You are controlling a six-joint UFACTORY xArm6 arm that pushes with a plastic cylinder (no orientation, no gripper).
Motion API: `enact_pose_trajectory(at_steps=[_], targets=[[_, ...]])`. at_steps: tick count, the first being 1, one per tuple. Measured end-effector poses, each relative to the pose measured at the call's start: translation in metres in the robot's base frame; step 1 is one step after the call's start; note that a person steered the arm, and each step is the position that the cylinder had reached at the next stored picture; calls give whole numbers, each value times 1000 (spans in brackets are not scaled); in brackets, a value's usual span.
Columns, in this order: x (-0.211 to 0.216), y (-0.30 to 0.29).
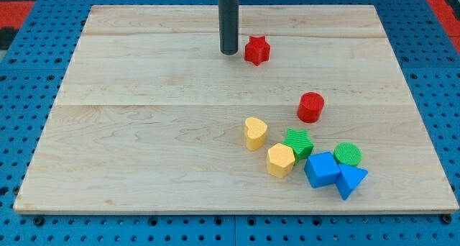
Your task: Move the red star to the top left of the board
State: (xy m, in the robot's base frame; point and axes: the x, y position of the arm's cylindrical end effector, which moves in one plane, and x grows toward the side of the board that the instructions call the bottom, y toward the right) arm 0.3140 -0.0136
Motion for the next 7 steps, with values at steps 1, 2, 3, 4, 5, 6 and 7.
enact_pose_trajectory(at_steps=[1,2,3,4,5,6,7], targets=[[32,-25],[55,45],[39,81],[-4,40],[-22,9],[-23,47],[-58,27]])
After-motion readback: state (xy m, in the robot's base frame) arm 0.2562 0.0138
